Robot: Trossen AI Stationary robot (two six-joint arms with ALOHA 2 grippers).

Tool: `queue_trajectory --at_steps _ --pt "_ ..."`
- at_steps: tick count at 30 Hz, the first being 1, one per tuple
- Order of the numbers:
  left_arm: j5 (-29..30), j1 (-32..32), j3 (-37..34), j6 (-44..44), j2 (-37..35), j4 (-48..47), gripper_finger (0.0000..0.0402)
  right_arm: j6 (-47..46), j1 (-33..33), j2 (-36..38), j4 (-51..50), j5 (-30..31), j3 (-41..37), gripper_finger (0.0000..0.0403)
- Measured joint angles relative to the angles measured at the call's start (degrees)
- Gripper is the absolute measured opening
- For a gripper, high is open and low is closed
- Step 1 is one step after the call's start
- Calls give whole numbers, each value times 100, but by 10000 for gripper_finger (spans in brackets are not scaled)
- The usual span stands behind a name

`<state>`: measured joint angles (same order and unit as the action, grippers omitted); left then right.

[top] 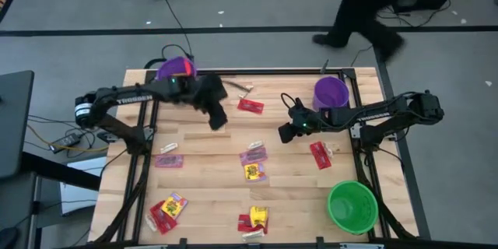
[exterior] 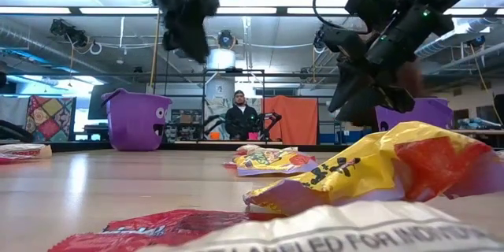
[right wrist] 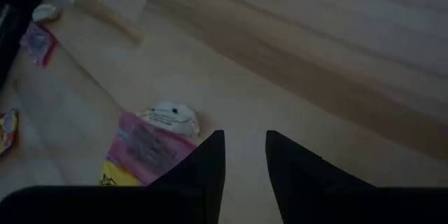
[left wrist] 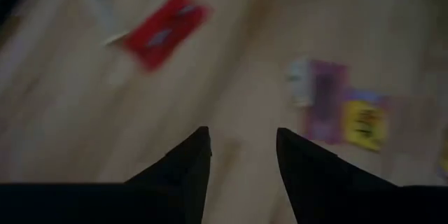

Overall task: Sort candy by brand, put in halloween buckets
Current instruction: Put the yellow candy into the left purple bucket

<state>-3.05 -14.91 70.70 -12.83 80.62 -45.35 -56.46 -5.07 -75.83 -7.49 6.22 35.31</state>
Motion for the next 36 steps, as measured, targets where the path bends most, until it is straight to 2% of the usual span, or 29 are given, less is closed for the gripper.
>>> queue_trajectory --at_steps 6,12,19,22,26,28,32,36 --pt "-4 1186 0 -95 -2 765 168 -133 316 0 3 275 0 116" --pt "206 2242 -36 -50 120 1272 168 445 518 1 2 628 0 116" --pt "417 3219 -312 -552 765 3166 168 1012 573 2 3 299 -1 116" --pt "399 3515 -304 -1022 1176 3528 168 1318 632 2 -13 219 0 116" --pt "434 3762 -299 -2279 1395 3054 168 1617 687 2 -25 207 -2 116" --pt "421 3856 -299 -3260 1399 2320 168 1746 701 2 -24 206 -2 116" --pt "24 4051 -302 -5376 1310 487 168 1941 702 2 -30 172 -2 116" --pt "-123 4481 -302 -6433 1318 -422 168 1959 734 2 -32 164 -2 116"
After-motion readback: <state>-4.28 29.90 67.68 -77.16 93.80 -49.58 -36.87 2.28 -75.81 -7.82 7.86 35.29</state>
